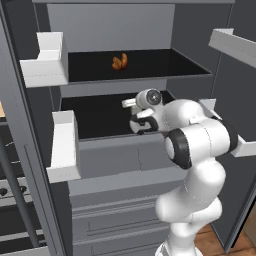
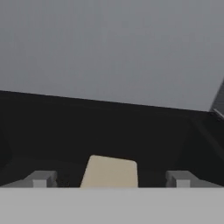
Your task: Move the tofu and hotdog bun from the top shelf to the second highest shelf to make space. Then, place the pitcher from the counter on the cleared top shelf.
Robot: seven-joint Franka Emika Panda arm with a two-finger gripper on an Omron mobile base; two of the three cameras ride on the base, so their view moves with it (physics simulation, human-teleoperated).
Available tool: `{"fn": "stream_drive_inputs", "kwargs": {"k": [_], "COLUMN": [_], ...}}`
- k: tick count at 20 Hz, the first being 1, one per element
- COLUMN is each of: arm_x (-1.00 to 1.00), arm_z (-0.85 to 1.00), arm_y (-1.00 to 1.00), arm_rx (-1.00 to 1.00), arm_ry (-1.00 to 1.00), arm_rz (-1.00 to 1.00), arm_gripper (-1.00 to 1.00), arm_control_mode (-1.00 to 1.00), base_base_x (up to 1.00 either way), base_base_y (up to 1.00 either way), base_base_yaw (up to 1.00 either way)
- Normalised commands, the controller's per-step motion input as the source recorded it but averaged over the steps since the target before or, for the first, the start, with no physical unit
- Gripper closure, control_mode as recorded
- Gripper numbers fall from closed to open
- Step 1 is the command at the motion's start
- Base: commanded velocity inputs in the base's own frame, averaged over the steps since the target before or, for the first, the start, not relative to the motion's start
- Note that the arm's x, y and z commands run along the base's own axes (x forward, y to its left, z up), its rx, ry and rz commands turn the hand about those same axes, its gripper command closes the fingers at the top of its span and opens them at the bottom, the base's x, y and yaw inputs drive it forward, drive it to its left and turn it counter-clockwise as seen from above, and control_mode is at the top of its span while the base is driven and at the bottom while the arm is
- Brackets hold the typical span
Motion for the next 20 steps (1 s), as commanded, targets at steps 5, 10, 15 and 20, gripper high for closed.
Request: {"fn": "stream_drive_inputs", "kwargs": {"k": [5, 10, 15, 20], "arm_x": [-0.63, -0.76, -0.85, -0.73], "arm_z": [0.42, 0.16, 0.26, 0.61], "arm_y": [0.43, 0.39, 0.3, 0.15], "arm_rx": [-0.07, -0.01, 0.0, 0.05], "arm_ry": [0.0, 0.02, 0.06, 0.03], "arm_rz": [0.0, 0.0, 0.0, 0.0], "arm_gripper": [-1.0, -1.0, -1.0, -1.0], "arm_control_mode": [-1.0, -1.0, -1.0, -1.0], "base_base_x": [0.0, 0.0, 0.0, 0.0], "base_base_y": [0.0, 0.0, 0.0, 0.0], "base_base_yaw": [0.0, 0.0, 0.0, 0.0]}}
